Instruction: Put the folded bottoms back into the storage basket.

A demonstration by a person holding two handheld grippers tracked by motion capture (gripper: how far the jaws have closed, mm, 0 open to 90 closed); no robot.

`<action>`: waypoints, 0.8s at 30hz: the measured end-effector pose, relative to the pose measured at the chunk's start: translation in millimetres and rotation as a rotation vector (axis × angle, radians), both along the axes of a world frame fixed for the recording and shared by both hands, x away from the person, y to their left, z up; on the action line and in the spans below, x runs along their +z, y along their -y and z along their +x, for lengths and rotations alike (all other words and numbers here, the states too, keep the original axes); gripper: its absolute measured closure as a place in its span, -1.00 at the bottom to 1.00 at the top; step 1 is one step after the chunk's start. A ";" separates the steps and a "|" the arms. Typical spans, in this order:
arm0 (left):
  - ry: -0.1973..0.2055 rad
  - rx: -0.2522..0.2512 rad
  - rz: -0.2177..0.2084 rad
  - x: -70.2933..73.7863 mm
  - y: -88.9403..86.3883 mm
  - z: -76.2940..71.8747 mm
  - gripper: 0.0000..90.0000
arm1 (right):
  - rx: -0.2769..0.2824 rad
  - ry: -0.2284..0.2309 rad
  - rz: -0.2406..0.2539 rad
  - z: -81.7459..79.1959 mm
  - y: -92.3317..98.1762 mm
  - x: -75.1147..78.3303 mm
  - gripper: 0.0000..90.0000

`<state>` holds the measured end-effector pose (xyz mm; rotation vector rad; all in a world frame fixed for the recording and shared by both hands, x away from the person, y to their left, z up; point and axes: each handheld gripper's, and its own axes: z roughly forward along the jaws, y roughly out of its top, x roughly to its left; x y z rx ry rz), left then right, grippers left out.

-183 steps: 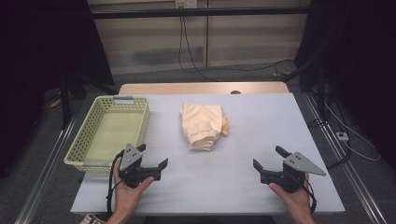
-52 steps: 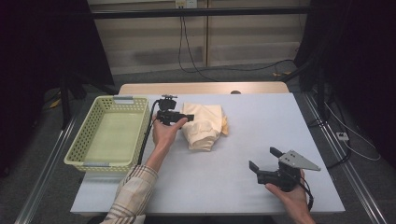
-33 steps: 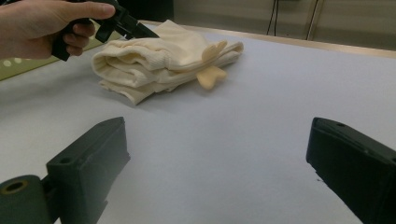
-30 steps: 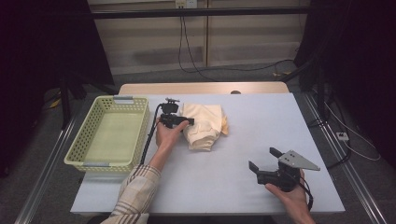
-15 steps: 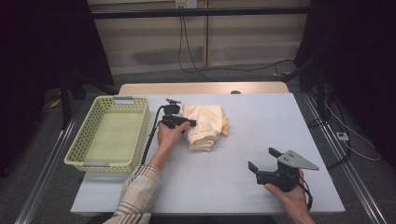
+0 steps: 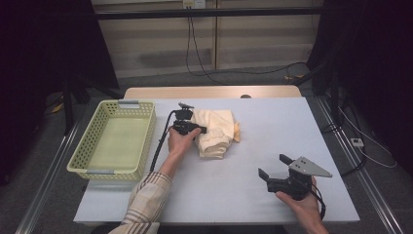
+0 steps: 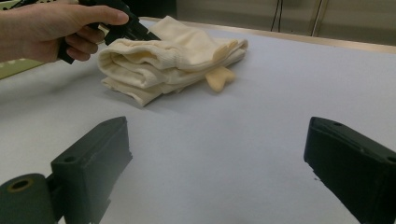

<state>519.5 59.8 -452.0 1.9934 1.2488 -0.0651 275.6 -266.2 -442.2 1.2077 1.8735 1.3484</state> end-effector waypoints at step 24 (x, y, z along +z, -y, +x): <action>0.126 -0.043 -0.098 36.7 -4.0 -9.2 0.69 | -0.011 0.010 0.003 -1.7 1.6 1.3 -0.85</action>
